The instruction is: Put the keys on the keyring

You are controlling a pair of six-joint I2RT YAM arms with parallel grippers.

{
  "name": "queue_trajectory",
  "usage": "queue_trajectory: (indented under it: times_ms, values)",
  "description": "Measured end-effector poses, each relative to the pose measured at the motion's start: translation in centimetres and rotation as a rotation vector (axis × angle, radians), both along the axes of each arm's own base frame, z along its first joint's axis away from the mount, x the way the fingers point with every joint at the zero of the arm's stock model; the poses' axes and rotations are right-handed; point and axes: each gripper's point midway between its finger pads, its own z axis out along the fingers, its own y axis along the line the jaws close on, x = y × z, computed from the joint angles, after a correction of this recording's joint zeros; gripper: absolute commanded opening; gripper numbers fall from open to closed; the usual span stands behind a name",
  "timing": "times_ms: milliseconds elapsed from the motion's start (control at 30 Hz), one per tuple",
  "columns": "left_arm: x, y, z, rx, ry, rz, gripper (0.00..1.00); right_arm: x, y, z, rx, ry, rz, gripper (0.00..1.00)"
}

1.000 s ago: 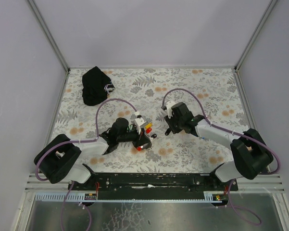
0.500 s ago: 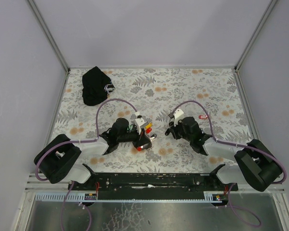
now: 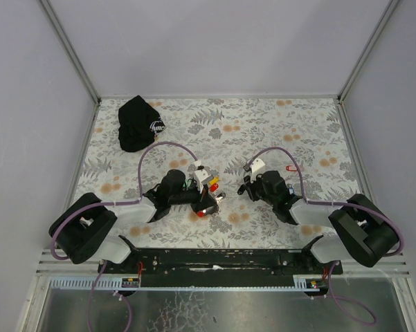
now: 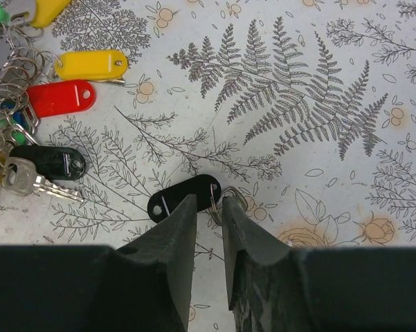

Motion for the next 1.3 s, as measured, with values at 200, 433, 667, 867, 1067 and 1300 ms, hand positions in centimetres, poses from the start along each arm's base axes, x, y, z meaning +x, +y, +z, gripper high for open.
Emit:
queue_trajectory:
  times_ms: [200,433,667,867,1067,1300]
  values:
    - [0.0,0.0,0.0,0.0,0.0,0.0,0.01,0.2,0.1,-0.7,-0.004,0.007,0.001,0.27]
    - [0.0,0.0,0.0,0.0,0.0,0.0,0.01,0.0,0.0,-1.4,-0.018,0.024,0.0,0.25]
    - [0.0,0.0,0.0,0.0,0.0,0.0,0.01,0.1,-0.1,-1.5,-0.021,0.022,-0.005,0.22]
    - [0.0,0.0,0.0,0.0,0.0,0.0,0.01,0.0,-0.1,-1.7,-0.025,0.028,-0.006,0.21]
    - [0.0,0.0,0.0,0.0,0.0,0.0,0.01,0.2,-0.1,-2.0,-0.026,0.028,-0.006,0.2]
    - [0.0,0.0,0.0,0.0,0.0,0.0,0.01,0.3,0.0,-2.0,-0.024,0.024,-0.008,0.13]
